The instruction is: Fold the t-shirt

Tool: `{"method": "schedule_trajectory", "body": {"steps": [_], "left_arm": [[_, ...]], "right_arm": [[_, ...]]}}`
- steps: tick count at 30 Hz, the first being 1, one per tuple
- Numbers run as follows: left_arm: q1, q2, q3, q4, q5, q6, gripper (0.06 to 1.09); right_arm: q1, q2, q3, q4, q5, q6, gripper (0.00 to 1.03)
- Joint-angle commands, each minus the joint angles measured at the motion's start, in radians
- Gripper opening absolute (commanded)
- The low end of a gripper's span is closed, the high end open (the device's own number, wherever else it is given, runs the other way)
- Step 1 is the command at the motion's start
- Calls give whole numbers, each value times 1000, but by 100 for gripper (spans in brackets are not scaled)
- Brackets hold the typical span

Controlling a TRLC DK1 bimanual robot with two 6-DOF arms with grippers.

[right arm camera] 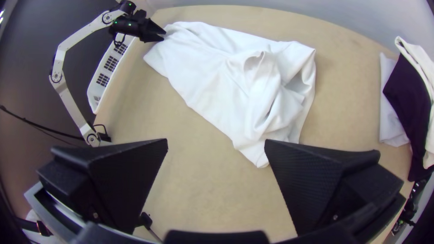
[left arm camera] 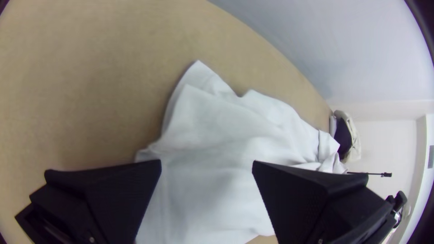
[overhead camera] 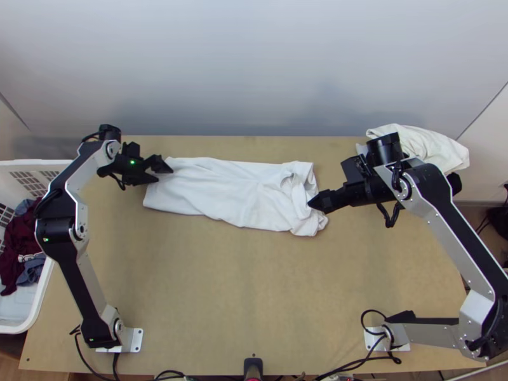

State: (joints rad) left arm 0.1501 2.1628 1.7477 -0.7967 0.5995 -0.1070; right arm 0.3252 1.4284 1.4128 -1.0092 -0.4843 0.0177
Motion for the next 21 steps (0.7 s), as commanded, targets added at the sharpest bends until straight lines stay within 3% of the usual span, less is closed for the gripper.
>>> {"method": "schedule_trajectory", "body": {"steps": [1, 16, 17, 18, 20, 21], "left_arm": [[22, 3, -2, 5, -52, 61, 103], [-219, 69, -1, -12, -4, 15, 100], [-234, 75, -1, -4, -3, 10, 92], [-247, 80, 3, 2, 2, -3, 75], [-253, 81, 15, 27, 43, -46, 20], [-254, 81, 29, 22, 74, -53, 10]], "right_arm": [[31, 12, 2, -5, -2, 14, 100], [15, -3, -52, -11, -2, 27, 100], [15, -10, -64, -11, -2, 30, 100], [15, -13, -77, -11, -2, 31, 100], [15, -20, -101, -11, -2, 36, 100], [17, -23, -114, -11, -2, 39, 100]]}}
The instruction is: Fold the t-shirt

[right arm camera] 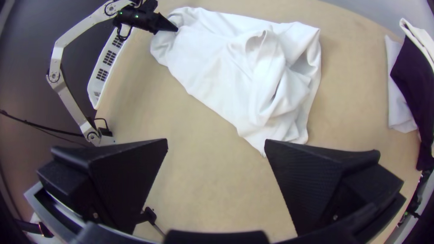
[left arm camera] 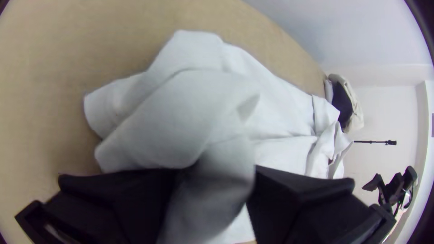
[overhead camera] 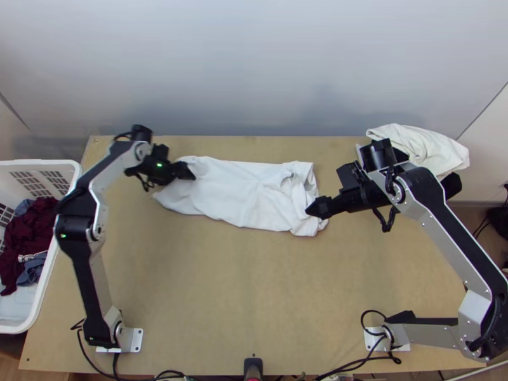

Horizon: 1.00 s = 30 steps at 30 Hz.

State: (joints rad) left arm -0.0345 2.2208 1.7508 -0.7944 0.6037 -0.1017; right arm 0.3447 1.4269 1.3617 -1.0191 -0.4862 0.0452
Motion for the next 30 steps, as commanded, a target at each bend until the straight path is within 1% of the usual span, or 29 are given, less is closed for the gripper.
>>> {"method": "schedule_trajectory", "body": {"steps": [1, 4, 6, 8, 11, 12, 14, 18, 25, 28, 30], "left_arm": [[-70, 17, 29, 18, 82, -75, 9], [-68, -6, 62, -3, 82, -93, 9], [-65, -12, 111, -23, 54, -105, 9], [-67, -13, 194, -92, 24, -102, 9], [-76, -15, 360, -204, 10, -105, 9], [-88, -16, 412, -236, -10, -105, 9], [-114, -33, 489, -267, -33, -102, 9], [-206, -92, 506, -270, -114, -81, 9], [-349, -90, 506, -284, -199, -29, 9], [-424, -70, 507, -273, -285, 10, 9], [-478, -58, 507, -256, -325, 19, 9]], "right_arm": [[-3, -23, -72, -1, 0, 12, 100], [-3, -25, -95, -1, 0, 19, 100], [-3, -25, -108, -1, -2, 19, 100], [2, -26, -119, -1, -2, 19, 100], [2, -36, -138, 8, -2, 24, 100], [2, -40, -144, 13, -2, 24, 100], [2, -51, -159, 20, -2, 27, 100], [2, -77, -194, 44, -2, 45, 99], [-13, -140, -253, 56, -2, 61, 99], [-35, -174, -273, 56, -2, 64, 99], [-49, -200, -285, 56, -2, 71, 99]]}}
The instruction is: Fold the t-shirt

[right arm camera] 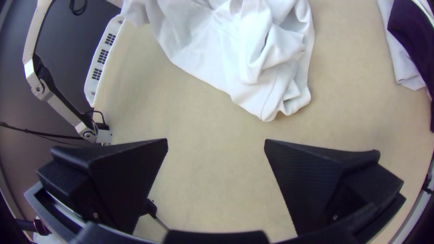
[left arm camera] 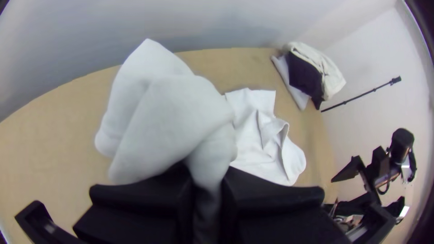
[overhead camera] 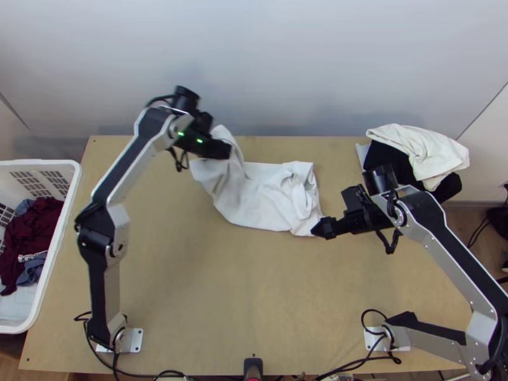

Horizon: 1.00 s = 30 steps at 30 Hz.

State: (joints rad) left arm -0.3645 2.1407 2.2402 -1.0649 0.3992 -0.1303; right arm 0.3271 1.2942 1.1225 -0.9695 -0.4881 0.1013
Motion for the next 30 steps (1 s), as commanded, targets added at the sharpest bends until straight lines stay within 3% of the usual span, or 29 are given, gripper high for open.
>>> {"method": "schedule_trajectory", "body": {"steps": [1, 7, 19, 20, 21, 22, 23, 27, 30], "left_arm": [[-172, 30, 19, 22, -125, 47, 9], [-323, 82, 38, 128, -280, 54, 9], [-478, 209, 52, 312, -473, 64, 9], [-481, 217, 53, 326, -473, 63, 20], [-482, 220, 53, 341, -471, 58, 51], [-481, 219, 59, 350, -471, 26, 91], [-475, 212, 78, 355, -471, -23, 105], [-419, 134, 91, 447, -384, -201, 104], [-338, 70, 91, 496, -148, -413, 104]], "right_arm": [[-40, -79, -52, 6, 0, 15, 99], [-109, -154, -81, 6, -1, 32, 99], [-175, -283, -188, 6, -14, 49, 99], [-178, -288, -194, 6, -14, 49, 99], [-180, -292, -201, 8, -14, 49, 99], [-181, -296, -207, 9, -14, 49, 99], [-181, -300, -216, 15, -14, 51, 99], [-180, -312, -263, 55, -17, 71, 99], [-178, -312, -303, 103, -20, 81, 99]]}}
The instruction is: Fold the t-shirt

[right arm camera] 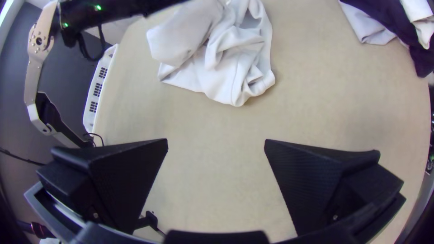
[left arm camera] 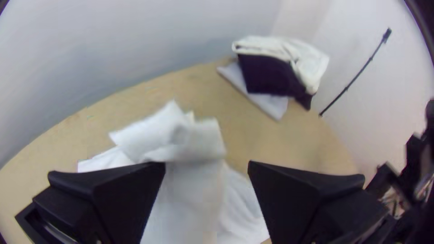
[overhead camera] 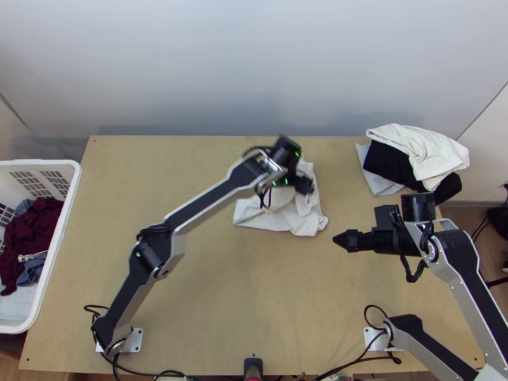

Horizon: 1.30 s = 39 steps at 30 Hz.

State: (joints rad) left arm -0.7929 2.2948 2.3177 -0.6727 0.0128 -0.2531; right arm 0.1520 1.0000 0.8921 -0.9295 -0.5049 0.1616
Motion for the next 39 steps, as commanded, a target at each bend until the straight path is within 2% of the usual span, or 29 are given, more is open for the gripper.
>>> {"method": "schedule_trajectory", "body": {"steps": [1, 2, 5, 9, 10, 12, 14, 16, 17, 22, 27, 39], "left_arm": [[115, -98, 14, 107, 332, -356, 104], [133, -107, 14, 107, 409, -399, 104], [161, -140, -18, 58, 510, -407, 103], [204, -176, -93, -27, 529, -268, 103], [218, -178, -106, -56, 529, -222, 100], [250, -176, -133, -100, 504, -153, 86], [274, -176, -173, -140, 477, -89, 64], [291, -176, -228, -143, 463, -44, 21], [297, -173, -253, -143, 460, -20, 9], [311, -159, -354, -107, 392, 12, 10], [274, -117, -359, -56, 312, 25, 10], [113, 43, -162, -73, 263, 28, 10]], "right_arm": [[-3, -17, -85, 86, -3, 27, 99], [-3, -15, -94, 109, -3, 35, 99], [0, -1, -105, 153, -3, 47, 99], [9, 19, -93, 170, -3, 56, 99], [9, 20, -91, 176, -4, 62, 99], [11, 20, -90, 181, -6, 69, 99], [11, 20, -90, 181, -7, 72, 99], [9, 20, -87, 181, -7, 76, 99], [9, 19, -87, 181, -9, 78, 99], [-3, 3, -93, 181, -12, 87, 99], [-25, -20, -101, 181, -12, 90, 99], [-65, -92, -143, 173, -35, 119, 99]]}}
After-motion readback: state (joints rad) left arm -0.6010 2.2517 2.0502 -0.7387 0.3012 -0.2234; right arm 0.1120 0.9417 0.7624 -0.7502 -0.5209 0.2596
